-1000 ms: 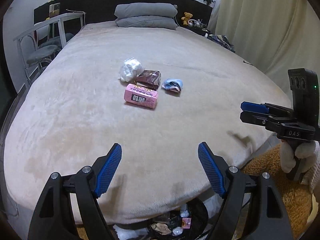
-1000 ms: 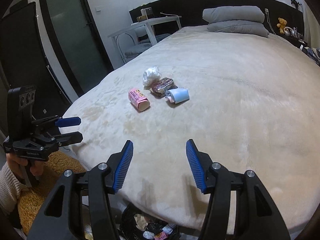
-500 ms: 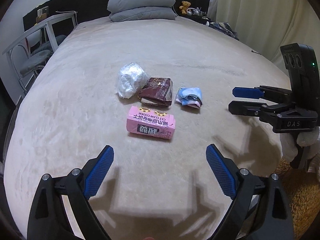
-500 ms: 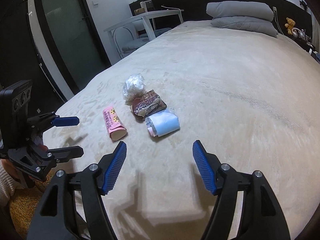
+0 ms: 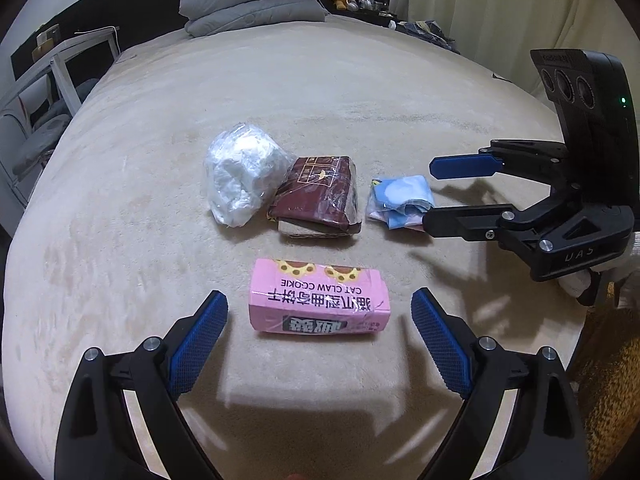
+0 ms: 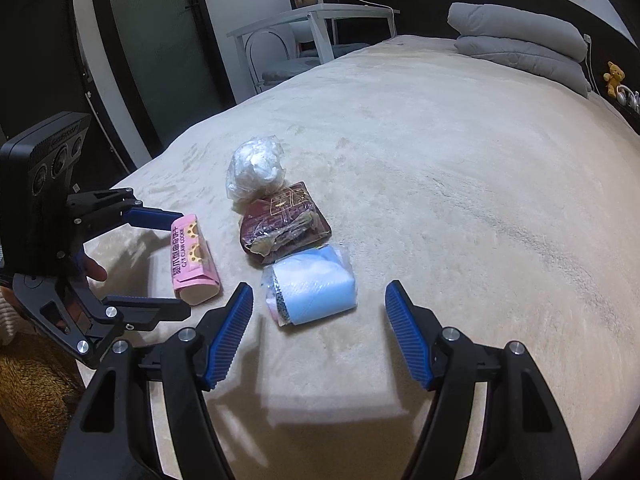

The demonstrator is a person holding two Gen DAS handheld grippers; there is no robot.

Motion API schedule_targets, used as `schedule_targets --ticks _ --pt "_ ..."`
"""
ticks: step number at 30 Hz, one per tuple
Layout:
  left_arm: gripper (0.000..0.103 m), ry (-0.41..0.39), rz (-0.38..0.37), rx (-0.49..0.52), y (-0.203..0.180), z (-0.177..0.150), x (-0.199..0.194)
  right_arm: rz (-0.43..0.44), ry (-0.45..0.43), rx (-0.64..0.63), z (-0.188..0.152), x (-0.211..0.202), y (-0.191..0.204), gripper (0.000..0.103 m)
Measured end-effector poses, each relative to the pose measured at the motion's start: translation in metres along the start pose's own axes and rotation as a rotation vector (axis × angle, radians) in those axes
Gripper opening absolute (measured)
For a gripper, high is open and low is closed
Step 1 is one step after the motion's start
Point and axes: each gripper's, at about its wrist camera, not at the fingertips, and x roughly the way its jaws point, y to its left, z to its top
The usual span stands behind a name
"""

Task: Collect trash
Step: 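Grasp the pink cookie box with the left tool while the right tool grasps the blue wrapper, then carry the pink box and blue wrapper down over the bin with both tools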

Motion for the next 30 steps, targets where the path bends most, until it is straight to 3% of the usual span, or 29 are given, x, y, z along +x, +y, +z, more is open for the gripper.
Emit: schedule_targets --ticks 2,3,4,8,9,10,11,30 --pt "0.078 0.01 -0.005 -0.005 0.003 0.0 0.002 0.002 0.007 -0.007 0.003 0.005 0.0 0.069" --pt "0.066 0.025 -0.003 -0.002 0.003 0.0 0.004 0.001 0.01 -0.009 0.003 0.007 0.0 0.069" --pt "0.063 0.037 -0.003 0.001 0.003 -0.001 0.006 -0.004 0.013 -0.015 0.004 0.009 0.0 0.069" --pt "0.063 0.025 -0.009 0.002 0.002 -0.003 0.002 -0.009 0.027 -0.021 0.004 0.013 0.001 0.069" --pt "0.063 0.022 -0.006 0.006 0.002 -0.004 0.001 -0.009 0.027 -0.021 0.004 0.013 0.001 0.065" --pt "0.063 0.02 -0.004 0.008 0.001 -0.004 0.0 -0.01 0.027 -0.025 0.004 0.012 0.002 0.054" --pt "0.063 0.016 -0.005 0.007 0.0 -0.005 -0.001 -0.013 0.029 -0.031 0.005 0.013 0.003 0.051" --pt "0.063 -0.103 0.016 -0.077 -0.019 -0.022 -0.058 -0.038 -0.064 0.053 -0.02 -0.046 0.024 0.051"
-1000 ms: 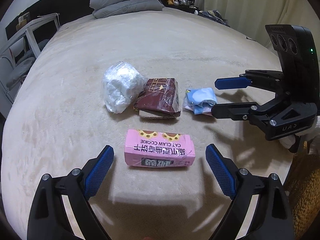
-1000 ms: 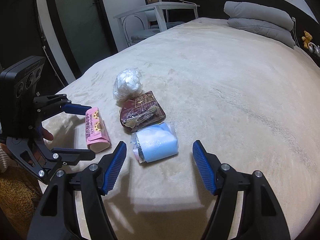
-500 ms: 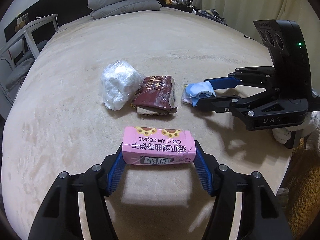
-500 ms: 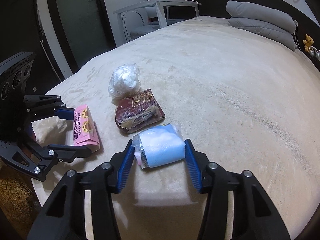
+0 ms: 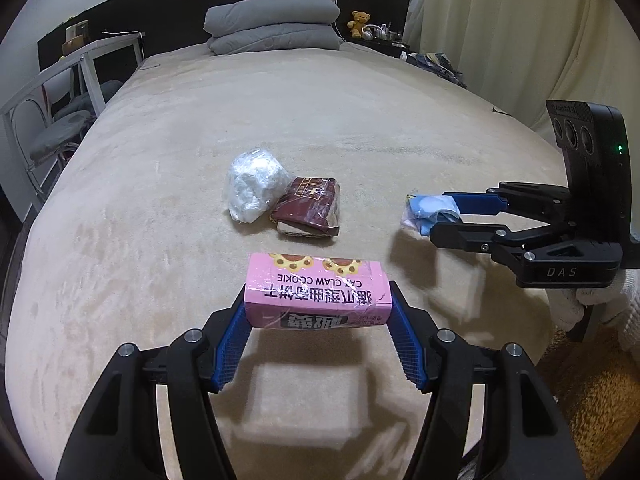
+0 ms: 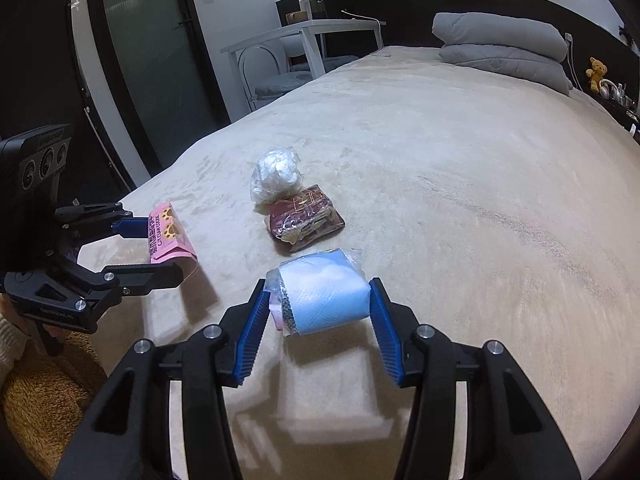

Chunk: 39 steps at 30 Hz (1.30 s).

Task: Collect trash
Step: 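Carry the pink box and blue wrapper down over the bin with both tools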

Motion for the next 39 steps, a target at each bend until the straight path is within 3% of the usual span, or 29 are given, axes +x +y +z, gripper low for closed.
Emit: schedule_targets --ticks 19,39 --pt "0.063 -0.108 -0.036 -0.029 -0.052 -0.055 -0.056 0.019 -0.078 0.077 -0.065 -0.075 0.047 0.051" --pt "0.063 -0.095 -0.083 -0.119 -0.087 -0.127 -0.087 0.035 -0.062 0.146 -0.141 -0.126 0.088 0.051"
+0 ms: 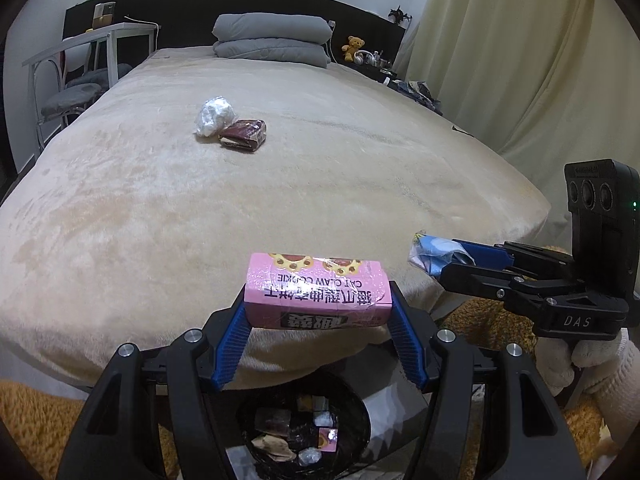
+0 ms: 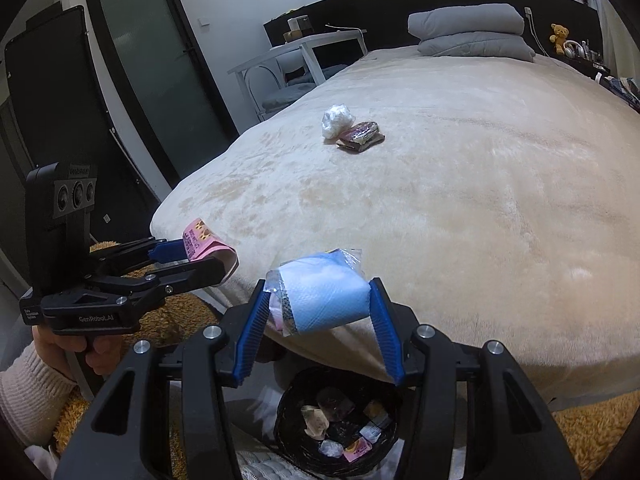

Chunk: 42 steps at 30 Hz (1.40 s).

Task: Collect trash
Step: 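Carry the pink box and blue wrapper down over the bin with both tools, then open the left tool over the bin while the right tool releases the blue wrapper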

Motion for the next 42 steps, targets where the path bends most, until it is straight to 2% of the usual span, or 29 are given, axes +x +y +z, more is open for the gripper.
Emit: schedule_targets --ticks 3,9,16,21,29,37,42 --pt "0.063 0.001 -0.013 -0.008 -0.008 -0.012 -0.005 0.003 0.0 0.003 -0.009 -0.008 0.005 0.051" --pt "0.063 -0.002 0.019 -0.011 -0.021 -0.033 -0.015 -0.019 0.012 -0.023 -0.025 -0.014 0.017 0.051" --pt "0.063 0.018 -0.007 -0.059 -0.021 -0.048 -0.02 -0.01 0.025 0.002 -0.035 -0.018 0.021 0.051" --pt "0.063 0.074 -0.015 -0.084 -0.021 -0.054 -0.011 0.004 0.069 0.053 -0.038 -0.011 0.014 0.051" --pt "0.063 0.142 0.032 -0.14 -0.009 -0.058 0.005 -0.001 0.201 0.119 -0.048 0.013 0.004 0.051" --pt "0.063 0.289 0.031 -0.153 -0.007 -0.072 0.035 -0.015 0.221 0.113 -0.051 0.022 0.005 0.051" --pt "0.063 0.335 0.027 -0.17 -0.003 -0.077 0.044 -0.005 0.242 0.137 -0.051 0.026 0.0 0.051"
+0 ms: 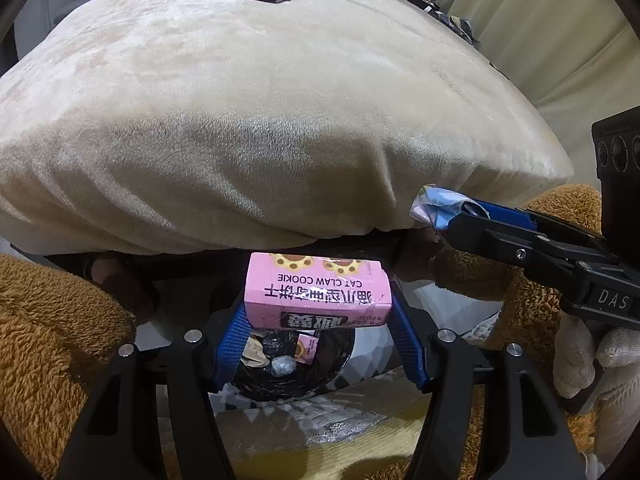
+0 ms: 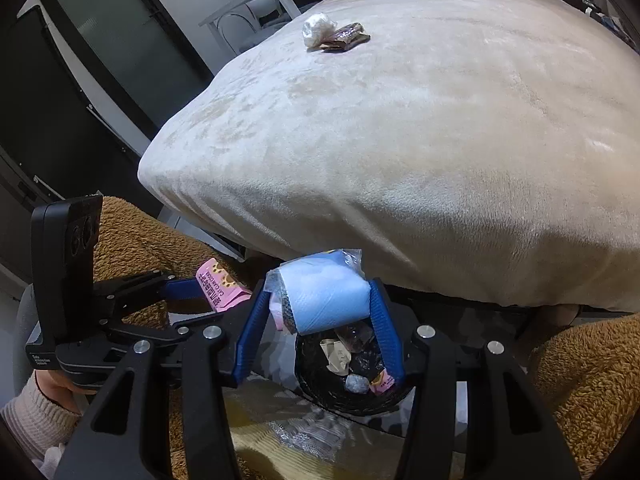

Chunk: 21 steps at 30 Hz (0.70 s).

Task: Collect trash
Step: 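Open the left tool over the bin while the right tool releases the blue wrapper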

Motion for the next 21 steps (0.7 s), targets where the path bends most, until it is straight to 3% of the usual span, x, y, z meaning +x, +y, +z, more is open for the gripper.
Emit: schedule_targets --ticks 14,16,21 --pt "0.063 0.168 -0.018 -0.032 0.002 -0.001 0.038 0.02 0.174 0.163 0.001 0.037 -0.029 0.052" --pt "0.075 0.188 -0.015 -0.008 -0.002 -0.004 0.041 0.016 0.19 0.175 0.001 0.042 -0.031 0.057" --pt "0.075 0.188 0.009 -0.012 0.0 -0.004 0.04 0.014 0.204 0.197 0.0 0.047 -0.033 0.061"
